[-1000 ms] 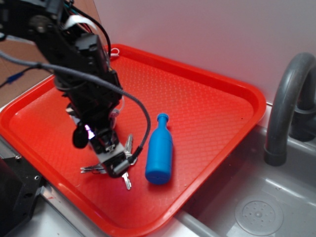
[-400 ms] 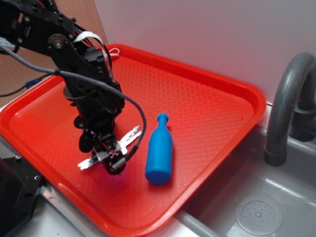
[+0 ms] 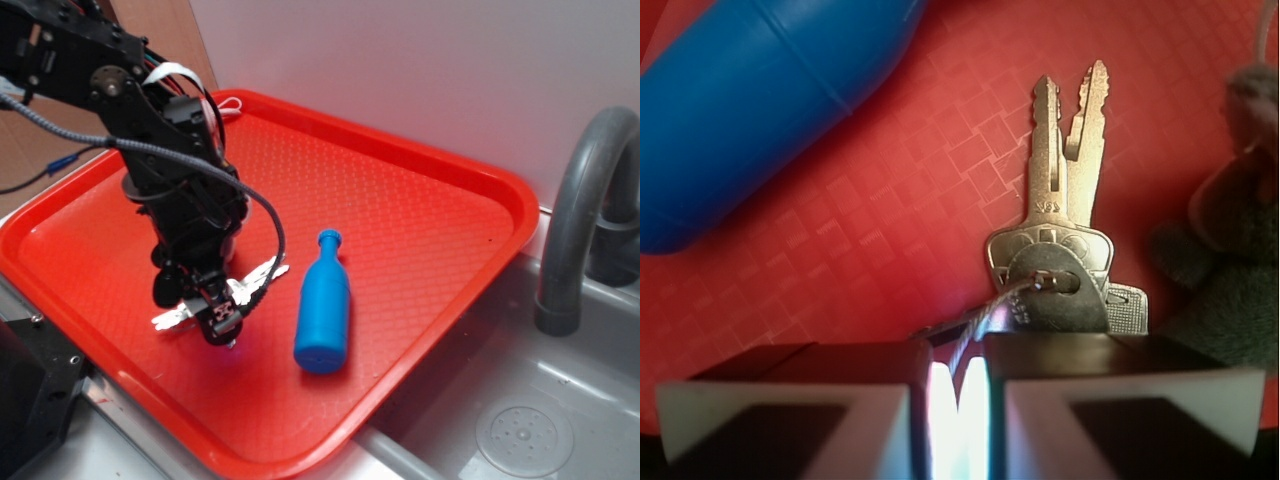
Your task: Grab the silver keys.
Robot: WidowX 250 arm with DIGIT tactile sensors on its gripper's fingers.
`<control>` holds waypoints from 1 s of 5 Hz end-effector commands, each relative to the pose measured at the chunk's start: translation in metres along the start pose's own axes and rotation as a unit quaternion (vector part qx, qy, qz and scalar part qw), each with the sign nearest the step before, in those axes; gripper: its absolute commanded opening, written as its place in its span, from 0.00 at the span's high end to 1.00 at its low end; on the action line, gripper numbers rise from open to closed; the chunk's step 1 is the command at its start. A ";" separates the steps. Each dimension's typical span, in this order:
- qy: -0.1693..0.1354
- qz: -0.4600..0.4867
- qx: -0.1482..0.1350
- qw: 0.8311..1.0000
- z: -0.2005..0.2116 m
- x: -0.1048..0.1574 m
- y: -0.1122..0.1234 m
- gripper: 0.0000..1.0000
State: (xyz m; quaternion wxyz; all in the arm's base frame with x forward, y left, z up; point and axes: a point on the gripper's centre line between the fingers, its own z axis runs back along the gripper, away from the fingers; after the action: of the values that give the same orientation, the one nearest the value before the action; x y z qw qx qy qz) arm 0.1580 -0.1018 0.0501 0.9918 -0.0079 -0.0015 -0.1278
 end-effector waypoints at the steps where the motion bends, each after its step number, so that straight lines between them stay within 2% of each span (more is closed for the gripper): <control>1: -0.050 -0.011 -0.029 0.998 0.031 -0.005 0.005 0.00; 2: -0.046 -0.013 -0.011 0.999 0.016 -0.002 0.007 0.00; 5: -0.036 -0.031 -0.004 0.999 -0.009 -0.006 0.008 0.00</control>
State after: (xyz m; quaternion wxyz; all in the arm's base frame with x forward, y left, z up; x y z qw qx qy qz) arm 0.1554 -0.0909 0.0392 0.9875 -0.0136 -0.0276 -0.1546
